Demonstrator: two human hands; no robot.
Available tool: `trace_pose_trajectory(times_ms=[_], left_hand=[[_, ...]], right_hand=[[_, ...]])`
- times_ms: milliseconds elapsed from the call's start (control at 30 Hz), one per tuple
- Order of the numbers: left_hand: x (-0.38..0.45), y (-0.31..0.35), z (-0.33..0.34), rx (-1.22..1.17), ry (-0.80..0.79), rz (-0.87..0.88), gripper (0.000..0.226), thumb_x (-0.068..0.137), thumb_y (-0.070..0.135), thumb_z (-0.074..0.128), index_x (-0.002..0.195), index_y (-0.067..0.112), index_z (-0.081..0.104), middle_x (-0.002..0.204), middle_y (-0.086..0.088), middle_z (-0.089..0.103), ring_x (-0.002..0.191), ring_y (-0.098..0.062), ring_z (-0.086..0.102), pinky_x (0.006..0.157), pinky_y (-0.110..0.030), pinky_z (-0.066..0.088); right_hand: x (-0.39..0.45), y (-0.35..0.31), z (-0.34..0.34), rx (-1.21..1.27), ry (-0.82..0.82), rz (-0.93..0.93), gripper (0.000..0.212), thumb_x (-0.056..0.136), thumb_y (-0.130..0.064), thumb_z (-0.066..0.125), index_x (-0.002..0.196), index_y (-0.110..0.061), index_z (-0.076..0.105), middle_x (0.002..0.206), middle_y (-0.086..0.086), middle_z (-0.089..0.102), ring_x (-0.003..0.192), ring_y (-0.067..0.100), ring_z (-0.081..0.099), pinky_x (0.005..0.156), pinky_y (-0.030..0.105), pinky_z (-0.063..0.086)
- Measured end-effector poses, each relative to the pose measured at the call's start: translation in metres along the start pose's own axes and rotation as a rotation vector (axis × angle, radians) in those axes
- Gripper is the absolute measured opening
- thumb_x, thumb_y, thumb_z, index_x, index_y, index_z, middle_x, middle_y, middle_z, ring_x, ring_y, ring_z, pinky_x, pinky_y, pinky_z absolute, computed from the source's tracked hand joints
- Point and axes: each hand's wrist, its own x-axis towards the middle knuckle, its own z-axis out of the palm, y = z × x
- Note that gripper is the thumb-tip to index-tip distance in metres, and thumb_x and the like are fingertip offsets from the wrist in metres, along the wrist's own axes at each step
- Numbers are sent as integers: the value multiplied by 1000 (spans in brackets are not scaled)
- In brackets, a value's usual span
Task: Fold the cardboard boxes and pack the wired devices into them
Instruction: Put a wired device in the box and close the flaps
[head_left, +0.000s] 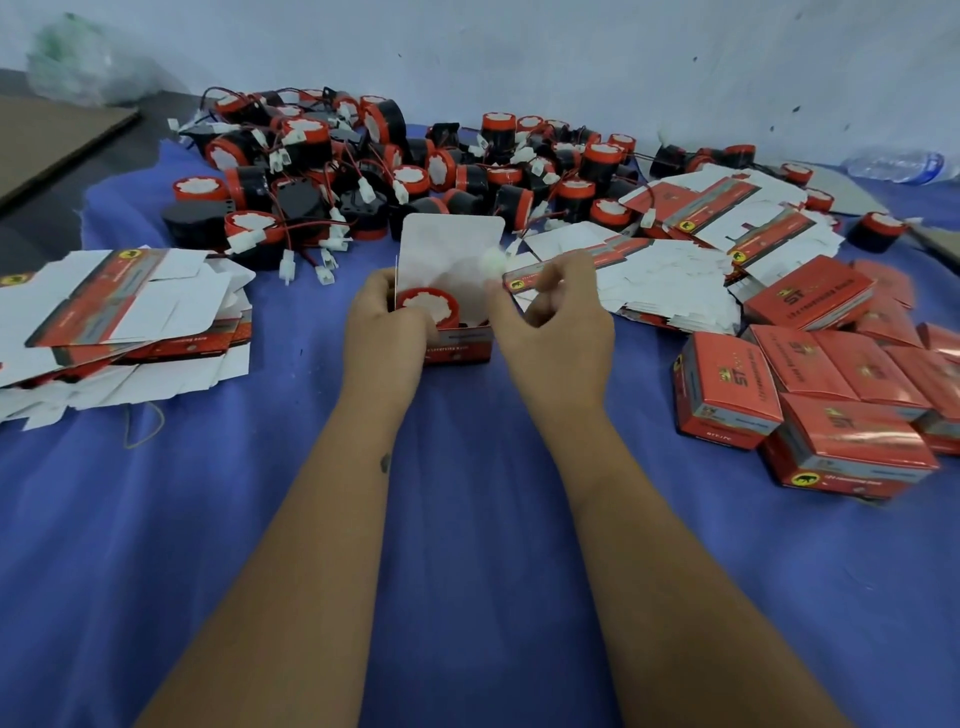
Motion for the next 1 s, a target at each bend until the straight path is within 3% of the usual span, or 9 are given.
trace_pose_trajectory(times_ms=[133, 267, 333, 433, 500, 600, 800, 900, 1000], left_hand=[[-3, 2, 1, -38, -49, -5, 37, 67, 25, 54, 102, 29, 65, 96, 9, 70, 81, 0, 65, 62, -17, 50], [-3, -4, 5, 119, -96, 52, 33, 92, 38, 62, 124, 30, 58, 113, 13, 67, 98, -2, 65, 79, -24, 51], [-3, -8, 7, 205, -110, 82, 36, 93, 39, 65, 127, 35, 54, 116, 15, 65, 107, -8, 62, 90, -32, 53], [1, -9, 6, 241, -155, 93, 42, 90, 35, 64, 132, 36, 54, 119, 14, 66, 113, -14, 61, 100, -42, 51], [1, -7, 5, 243, -202, 88, 49, 83, 39, 60, 132, 40, 55, 119, 14, 67, 116, -16, 60, 102, -43, 49], [3, -7, 6, 225, -218, 77, 52, 77, 39, 57, 129, 39, 59, 118, 11, 69, 119, -19, 59, 105, -44, 46], [4, -8, 6, 205, -189, 38, 57, 73, 39, 56, 130, 42, 59, 112, 16, 69, 116, -18, 60, 105, -42, 47], [4, -7, 6, 201, -174, 32, 59, 72, 41, 56, 131, 43, 58, 110, 18, 67, 116, -16, 59, 105, -41, 47], [2, -8, 6, 201, -180, 43, 58, 73, 41, 55, 132, 42, 57, 111, 18, 67, 116, -16, 58, 104, -42, 47]], right_hand=[[5, -9, -5, 288, -12, -13, 24, 92, -9, 58, 89, -33, 54, 52, -6, 40, 51, 6, 36, 51, 19, 36], [3, -18, -7, 525, -170, -27, 21, 82, -4, 47, 89, -1, 66, 74, 7, 61, 72, 12, 54, 64, 26, 45], [3, -18, -8, 587, -211, -6, 30, 84, -12, 43, 89, 3, 70, 84, 11, 67, 89, 24, 60, 78, 28, 47], [5, -17, -8, 532, -145, 82, 31, 93, -28, 48, 86, -11, 73, 95, 11, 70, 105, 30, 57, 92, 34, 48], [9, -13, -7, 453, -86, 133, 19, 93, -26, 60, 88, -14, 73, 99, 11, 69, 107, 26, 58, 95, 39, 49], [14, -4, -7, 317, -56, 91, 6, 89, -16, 67, 90, -18, 73, 92, -2, 71, 109, 25, 58, 96, 43, 47], [15, 4, -3, 136, -36, -17, 26, 89, -8, 63, 109, -24, 62, 96, -15, 71, 116, 9, 50, 106, 43, 35], [14, 10, -5, 2, -47, -78, 33, 89, -9, 62, 118, -25, 56, 99, -17, 71, 114, 2, 44, 108, 24, 22], [16, 16, -9, -177, -75, -133, 35, 87, -17, 64, 120, -28, 58, 104, -14, 68, 115, 9, 44, 92, 1, 12]])
